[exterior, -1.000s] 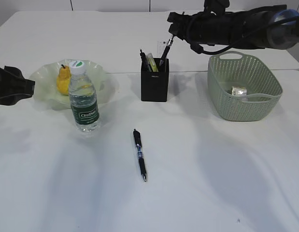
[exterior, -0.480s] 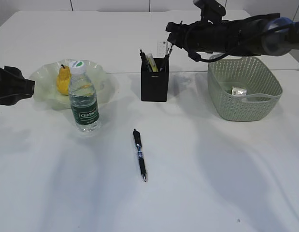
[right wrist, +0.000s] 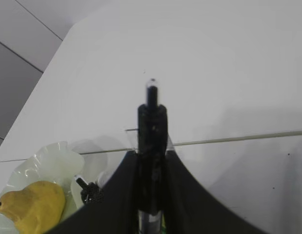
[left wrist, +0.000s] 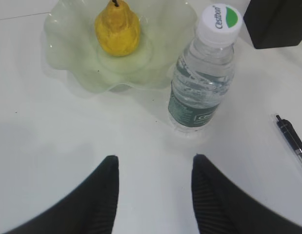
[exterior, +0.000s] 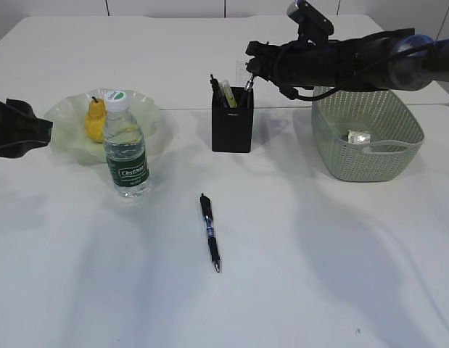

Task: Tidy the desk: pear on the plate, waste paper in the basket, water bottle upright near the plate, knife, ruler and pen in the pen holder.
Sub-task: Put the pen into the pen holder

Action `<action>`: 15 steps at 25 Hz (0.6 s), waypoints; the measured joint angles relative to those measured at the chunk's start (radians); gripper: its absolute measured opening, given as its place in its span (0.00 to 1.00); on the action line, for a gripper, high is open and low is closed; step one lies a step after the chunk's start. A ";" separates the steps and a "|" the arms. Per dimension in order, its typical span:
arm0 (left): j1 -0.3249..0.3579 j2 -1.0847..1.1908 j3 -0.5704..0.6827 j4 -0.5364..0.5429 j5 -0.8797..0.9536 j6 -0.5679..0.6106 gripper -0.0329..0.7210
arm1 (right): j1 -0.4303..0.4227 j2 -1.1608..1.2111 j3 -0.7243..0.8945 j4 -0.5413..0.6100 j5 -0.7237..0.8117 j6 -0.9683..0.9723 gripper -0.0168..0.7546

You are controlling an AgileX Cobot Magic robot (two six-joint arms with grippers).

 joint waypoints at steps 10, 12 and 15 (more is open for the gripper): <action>0.000 0.000 0.000 0.000 0.000 0.000 0.49 | 0.000 0.000 0.000 -0.004 -0.030 0.001 0.38; 0.000 0.000 0.000 0.000 0.000 0.000 0.49 | 0.000 0.000 0.000 -0.006 -0.061 0.002 0.38; 0.000 0.000 0.000 0.000 0.000 0.000 0.49 | 0.000 0.000 0.000 -0.012 -0.110 0.008 0.38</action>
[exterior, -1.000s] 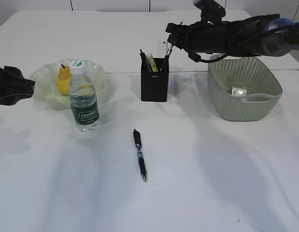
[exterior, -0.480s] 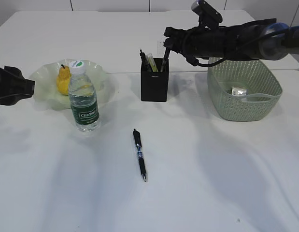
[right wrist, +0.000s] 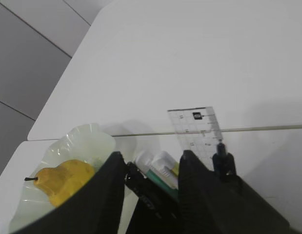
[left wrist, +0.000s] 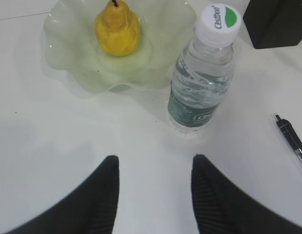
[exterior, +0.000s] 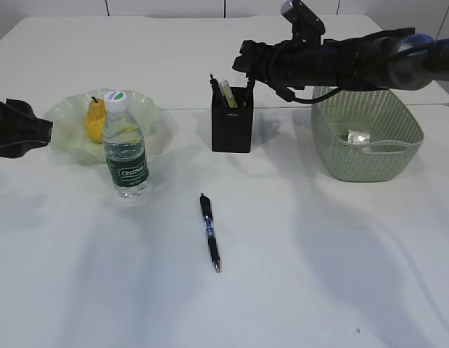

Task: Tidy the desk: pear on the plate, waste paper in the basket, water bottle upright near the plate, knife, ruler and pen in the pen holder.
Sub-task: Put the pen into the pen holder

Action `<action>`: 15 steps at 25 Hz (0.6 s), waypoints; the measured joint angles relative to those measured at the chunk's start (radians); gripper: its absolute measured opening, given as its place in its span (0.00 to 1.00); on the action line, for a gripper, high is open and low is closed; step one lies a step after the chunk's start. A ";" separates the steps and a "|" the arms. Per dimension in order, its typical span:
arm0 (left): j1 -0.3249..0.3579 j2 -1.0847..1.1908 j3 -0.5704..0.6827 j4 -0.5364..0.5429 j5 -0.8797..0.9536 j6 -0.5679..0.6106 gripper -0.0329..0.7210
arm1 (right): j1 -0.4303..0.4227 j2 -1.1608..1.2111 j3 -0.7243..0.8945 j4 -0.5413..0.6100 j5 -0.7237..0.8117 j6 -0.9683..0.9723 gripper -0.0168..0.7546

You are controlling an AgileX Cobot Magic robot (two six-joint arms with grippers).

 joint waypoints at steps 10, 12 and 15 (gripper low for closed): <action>0.000 0.000 0.000 0.000 0.000 0.000 0.48 | 0.000 -0.074 0.000 -0.308 -0.034 0.249 0.39; 0.000 0.000 0.000 0.002 0.000 0.000 0.48 | -0.004 -0.100 0.000 -0.349 -0.047 0.305 0.39; 0.000 0.000 0.000 0.003 0.000 0.000 0.47 | -0.004 -0.153 0.000 -0.370 -0.060 0.362 0.39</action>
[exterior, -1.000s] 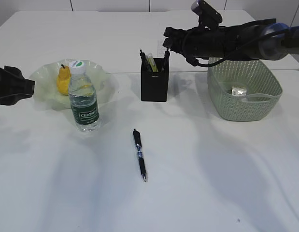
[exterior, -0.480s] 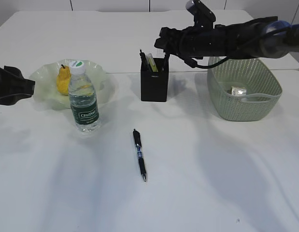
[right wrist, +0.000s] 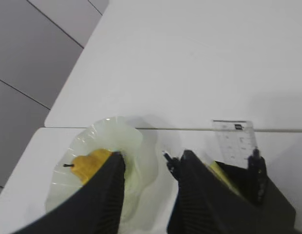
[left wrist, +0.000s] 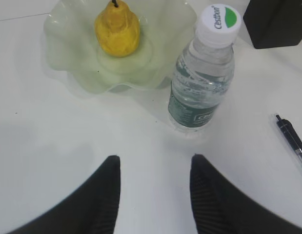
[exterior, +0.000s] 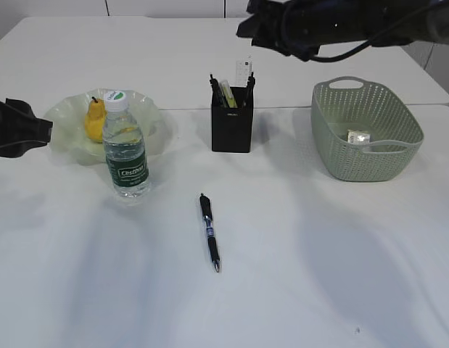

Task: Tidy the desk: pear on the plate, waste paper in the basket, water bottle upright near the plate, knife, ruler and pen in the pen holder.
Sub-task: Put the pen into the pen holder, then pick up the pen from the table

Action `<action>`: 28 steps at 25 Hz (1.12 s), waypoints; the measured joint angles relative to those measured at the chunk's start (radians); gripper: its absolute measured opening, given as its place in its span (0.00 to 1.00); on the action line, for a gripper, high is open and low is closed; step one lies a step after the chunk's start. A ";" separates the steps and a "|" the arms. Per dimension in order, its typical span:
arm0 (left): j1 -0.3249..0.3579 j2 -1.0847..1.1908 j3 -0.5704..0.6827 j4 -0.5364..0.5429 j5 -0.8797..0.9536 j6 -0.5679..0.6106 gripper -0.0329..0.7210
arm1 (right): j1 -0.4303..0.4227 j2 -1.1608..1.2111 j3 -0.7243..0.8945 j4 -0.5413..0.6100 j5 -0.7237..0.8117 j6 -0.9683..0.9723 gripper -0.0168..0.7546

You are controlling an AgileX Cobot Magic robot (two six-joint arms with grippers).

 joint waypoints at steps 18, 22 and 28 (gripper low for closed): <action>0.000 -0.023 0.000 -0.015 0.000 0.000 0.47 | -0.055 -0.363 0.265 0.000 -0.087 0.044 0.39; 0.000 -0.059 0.000 -0.019 0.000 0.000 0.47 | -0.056 -0.450 0.358 0.000 -0.105 0.046 0.39; -0.063 -0.083 0.000 -0.022 0.006 0.000 0.47 | -0.056 -0.549 0.499 0.000 -0.132 0.046 0.39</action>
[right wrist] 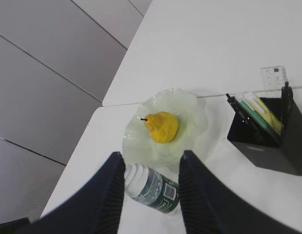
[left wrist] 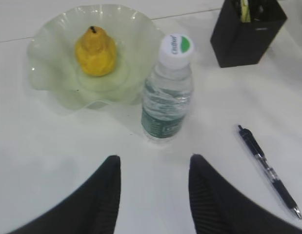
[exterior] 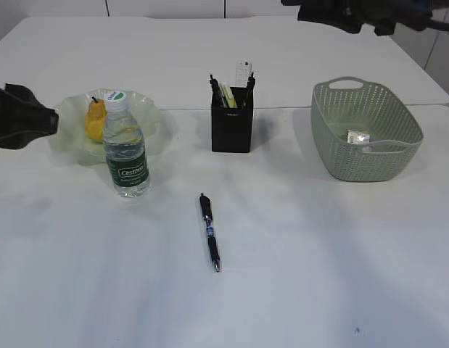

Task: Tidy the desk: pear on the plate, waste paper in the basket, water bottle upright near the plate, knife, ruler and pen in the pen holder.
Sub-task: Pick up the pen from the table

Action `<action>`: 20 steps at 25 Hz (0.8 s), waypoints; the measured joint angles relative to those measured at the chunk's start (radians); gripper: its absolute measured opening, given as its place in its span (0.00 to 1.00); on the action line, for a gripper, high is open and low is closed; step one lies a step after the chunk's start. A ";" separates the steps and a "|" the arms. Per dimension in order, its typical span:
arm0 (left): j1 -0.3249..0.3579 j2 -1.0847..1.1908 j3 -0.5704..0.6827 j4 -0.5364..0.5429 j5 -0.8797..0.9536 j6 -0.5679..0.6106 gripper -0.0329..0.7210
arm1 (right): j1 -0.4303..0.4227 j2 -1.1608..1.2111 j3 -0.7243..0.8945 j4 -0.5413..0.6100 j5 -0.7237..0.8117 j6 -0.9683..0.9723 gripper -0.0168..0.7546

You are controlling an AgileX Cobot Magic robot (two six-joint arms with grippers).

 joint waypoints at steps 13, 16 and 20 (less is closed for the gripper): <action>-0.170 0.076 0.000 -0.043 -0.051 0.000 0.47 | 0.000 -0.121 0.097 0.000 -0.010 0.001 0.39; -0.175 0.148 -0.015 -0.142 -0.030 0.000 0.47 | 0.000 -0.124 0.097 0.000 -0.010 0.001 0.39; -0.219 0.248 -0.107 -0.207 0.081 -0.001 0.47 | 0.000 -0.124 0.097 0.000 -0.010 -0.012 0.39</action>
